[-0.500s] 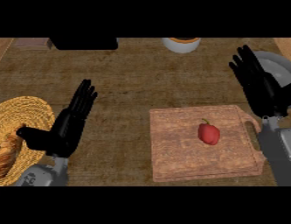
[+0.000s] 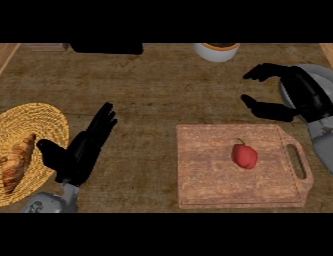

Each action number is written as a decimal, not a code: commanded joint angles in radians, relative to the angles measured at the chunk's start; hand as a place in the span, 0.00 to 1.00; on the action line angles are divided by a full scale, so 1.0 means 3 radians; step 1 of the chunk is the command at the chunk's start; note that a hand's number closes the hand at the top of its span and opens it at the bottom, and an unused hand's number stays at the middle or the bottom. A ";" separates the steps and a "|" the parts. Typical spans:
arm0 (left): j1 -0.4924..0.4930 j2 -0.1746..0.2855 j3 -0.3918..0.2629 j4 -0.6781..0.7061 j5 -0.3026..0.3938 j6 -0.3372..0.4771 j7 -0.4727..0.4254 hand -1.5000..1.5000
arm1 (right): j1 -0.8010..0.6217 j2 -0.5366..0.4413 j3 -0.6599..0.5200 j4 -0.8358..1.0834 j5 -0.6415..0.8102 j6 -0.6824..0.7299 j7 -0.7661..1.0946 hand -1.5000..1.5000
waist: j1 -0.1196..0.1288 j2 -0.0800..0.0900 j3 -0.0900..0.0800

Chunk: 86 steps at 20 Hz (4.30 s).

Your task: Pick the bell pepper from the cutting board and place it in the pan

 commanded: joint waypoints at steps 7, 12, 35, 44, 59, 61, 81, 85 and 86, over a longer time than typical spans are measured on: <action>0.0031 0.0115 0.0149 0.0078 0.0201 -0.0203 0.0197 0.50 | -0.0181 0.0102 0.1058 -0.0090 0.1753 -0.0100 0.0609 0.00 | -0.0078 -0.0004 0.0040; -0.0043 0.0088 0.0114 0.0059 0.0199 -0.0205 0.0252 0.50 | -0.0269 0.0165 0.1600 0.0248 0.2187 0.0875 0.1462 0.00 | -0.0037 -0.0012 0.0024; -0.0086 0.0029 0.0202 0.0029 0.0153 -0.0155 0.0406 0.50 | -0.0423 0.1998 0.1645 0.1406 0.2368 0.3064 0.3796 0.00 | -0.0089 0.0008 0.0053; 0.0049 -0.0003 0.0251 -0.0013 0.0090 -0.0156 0.0266 0.50 | -0.0318 0.1890 0.1714 0.1500 0.2910 0.3253 0.3692 0.00 | -0.0138 -0.0006 0.0052; 0.0272 -0.0066 0.0293 -0.0159 -0.0016 -0.0380 0.0304 0.50 | -0.0099 0.1715 0.1309 0.1409 0.3595 0.3193 0.3111 1.00 | -0.0093 0.0008 0.0055; -0.0009 -0.0071 0.0409 -0.0261 0.0015 -0.0235 0.0664 0.50 | 0.0028 0.1537 0.1422 0.0999 0.3683 0.3219 0.2941 1.00 | -0.0109 0.0005 0.0055; 0.0285 -0.0198 0.0577 -0.0041 -0.0052 -0.0282 0.0359 0.50 | 0.0498 0.0957 0.0929 -0.0556 0.3022 0.1087 0.1014 1.00 | -0.0476 -0.0087 0.0086; 0.0332 -0.0108 0.0633 -0.0059 -0.0045 -0.0341 0.0323 0.50 | 0.0791 0.0721 0.0472 -0.1210 0.2670 0.0530 0.0693 1.00 | -0.0495 -0.0073 0.0077; 0.0358 -0.0102 0.0627 -0.0076 -0.0048 -0.0343 0.0330 0.50 | 0.0876 0.0638 0.0310 -0.1349 0.2538 0.0434 0.0597 1.00 | -0.0495 -0.0070 0.0078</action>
